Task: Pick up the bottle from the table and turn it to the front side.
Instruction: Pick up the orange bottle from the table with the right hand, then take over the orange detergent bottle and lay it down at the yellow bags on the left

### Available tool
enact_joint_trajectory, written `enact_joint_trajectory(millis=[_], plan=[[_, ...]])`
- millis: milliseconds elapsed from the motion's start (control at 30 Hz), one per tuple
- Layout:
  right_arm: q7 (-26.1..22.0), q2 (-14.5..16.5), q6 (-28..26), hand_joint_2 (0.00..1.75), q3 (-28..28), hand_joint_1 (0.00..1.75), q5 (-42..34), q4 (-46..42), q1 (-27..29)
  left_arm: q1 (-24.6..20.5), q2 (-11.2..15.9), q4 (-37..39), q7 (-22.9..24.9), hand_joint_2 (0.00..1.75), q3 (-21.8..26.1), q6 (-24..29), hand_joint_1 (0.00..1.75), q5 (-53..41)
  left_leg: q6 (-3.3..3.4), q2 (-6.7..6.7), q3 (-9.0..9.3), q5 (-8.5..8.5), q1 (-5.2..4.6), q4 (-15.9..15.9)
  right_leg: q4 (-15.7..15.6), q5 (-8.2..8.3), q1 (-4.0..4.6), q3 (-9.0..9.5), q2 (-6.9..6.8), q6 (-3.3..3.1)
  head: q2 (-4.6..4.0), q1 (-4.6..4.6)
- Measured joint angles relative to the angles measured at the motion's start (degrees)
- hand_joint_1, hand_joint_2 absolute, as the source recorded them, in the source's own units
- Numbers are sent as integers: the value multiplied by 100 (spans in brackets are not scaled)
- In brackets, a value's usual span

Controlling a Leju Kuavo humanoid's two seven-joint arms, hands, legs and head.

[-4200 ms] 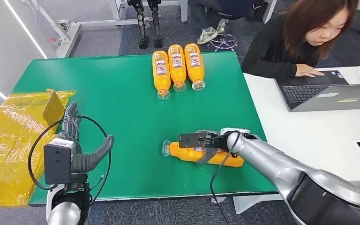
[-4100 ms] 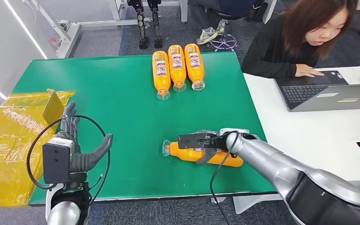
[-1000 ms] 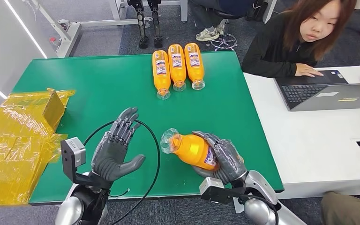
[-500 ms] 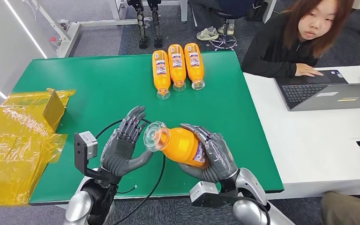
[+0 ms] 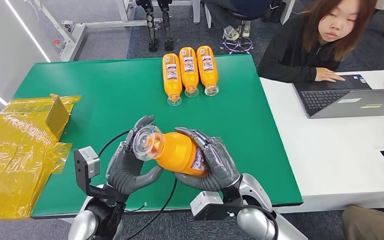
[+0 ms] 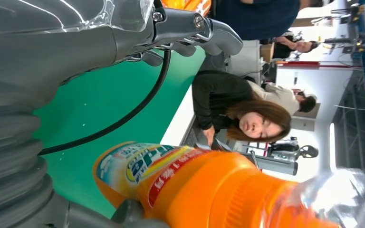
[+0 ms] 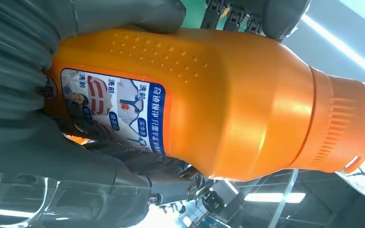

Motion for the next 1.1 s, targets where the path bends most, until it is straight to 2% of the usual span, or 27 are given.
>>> enact_joint_trajectory(millis=[433, 800, 1100], plan=[[-42, 378, 242, 175, 227, 175, -281, 431, -189, 98, 108, -661, 107, 175, -7, 101, 0, -135, -5, -1, 0, 3, 0, 0, 4, 0, 0, -1, 0, 0, -1, -1], [-76, 463, 253, 175, 294, 175, -275, 627, -220, 33, 166, -695, 111, 175, -7, 105, 0, -140, -5, -1, 0, 3, 0, 0, 4, 0, 0, -1, 0, 0, 1, -1], [-129, 676, 367, 175, 499, 175, -260, 803, -230, -36, 166, -696, 113, 175, -58, 83, 0, -140, -5, -1, 0, 4, 0, 0, 5, 0, 0, -3, 0, 0, 0, -1]])
